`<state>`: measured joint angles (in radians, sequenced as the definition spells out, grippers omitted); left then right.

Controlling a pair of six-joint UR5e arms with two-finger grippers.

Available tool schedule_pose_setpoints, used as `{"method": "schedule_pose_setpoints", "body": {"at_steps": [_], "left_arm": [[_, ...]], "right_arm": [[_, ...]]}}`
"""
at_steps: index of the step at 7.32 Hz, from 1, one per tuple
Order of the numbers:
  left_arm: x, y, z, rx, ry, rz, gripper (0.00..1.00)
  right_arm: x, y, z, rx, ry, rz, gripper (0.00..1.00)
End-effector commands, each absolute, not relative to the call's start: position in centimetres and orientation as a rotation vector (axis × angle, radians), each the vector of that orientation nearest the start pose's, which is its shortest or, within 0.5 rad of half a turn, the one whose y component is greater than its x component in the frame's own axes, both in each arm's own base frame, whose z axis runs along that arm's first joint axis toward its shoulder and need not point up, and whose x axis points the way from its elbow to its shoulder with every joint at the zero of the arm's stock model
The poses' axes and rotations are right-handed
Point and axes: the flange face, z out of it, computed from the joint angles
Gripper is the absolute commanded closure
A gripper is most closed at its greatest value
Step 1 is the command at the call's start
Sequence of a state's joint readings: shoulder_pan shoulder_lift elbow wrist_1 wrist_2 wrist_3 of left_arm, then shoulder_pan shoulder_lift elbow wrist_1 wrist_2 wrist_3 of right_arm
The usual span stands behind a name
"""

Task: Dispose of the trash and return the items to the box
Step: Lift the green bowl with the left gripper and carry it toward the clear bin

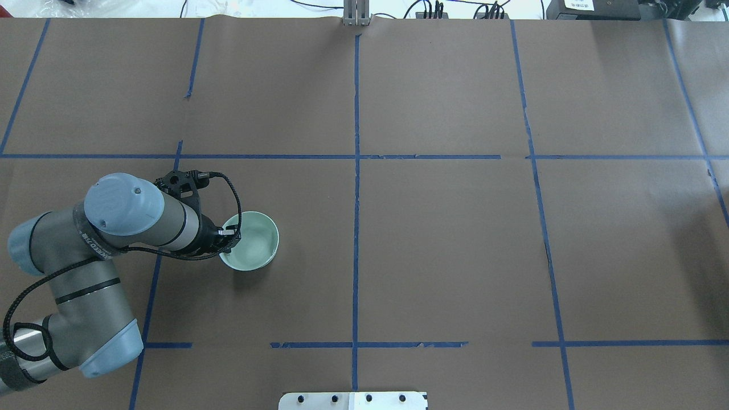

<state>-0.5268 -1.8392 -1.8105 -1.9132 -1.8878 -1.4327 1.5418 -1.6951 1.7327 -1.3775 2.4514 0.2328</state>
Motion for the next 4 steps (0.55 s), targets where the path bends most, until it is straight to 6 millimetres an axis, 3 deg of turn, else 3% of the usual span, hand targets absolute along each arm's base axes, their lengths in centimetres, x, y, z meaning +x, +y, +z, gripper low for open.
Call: {"method": "schedule_pose_setpoints", "body": {"at_steps": [1,2,3,4], "left_arm": [[45.1,-38.6,35.7,-0.003,0.917,-0.225,1.0],[44.1,-38.6,34.5,0.0,0.939,-0.223,1.0],[40.8,-40.0,34.2,-0.027,0.944,-0.234,1.0],[35.6,-43.9,33.7,0.022,0.933,-0.244,1.0]], "right_arm": [[4.4,-45.2,61.1,0.095,-0.891,0.095,0.0],[4.4,-45.5,61.0,0.101,-0.882,0.088,0.0],[4.7,-46.1,60.9,0.115,-0.834,0.097,0.0],[3.8,-46.7,60.9,0.112,-0.816,0.08,0.0]]}}
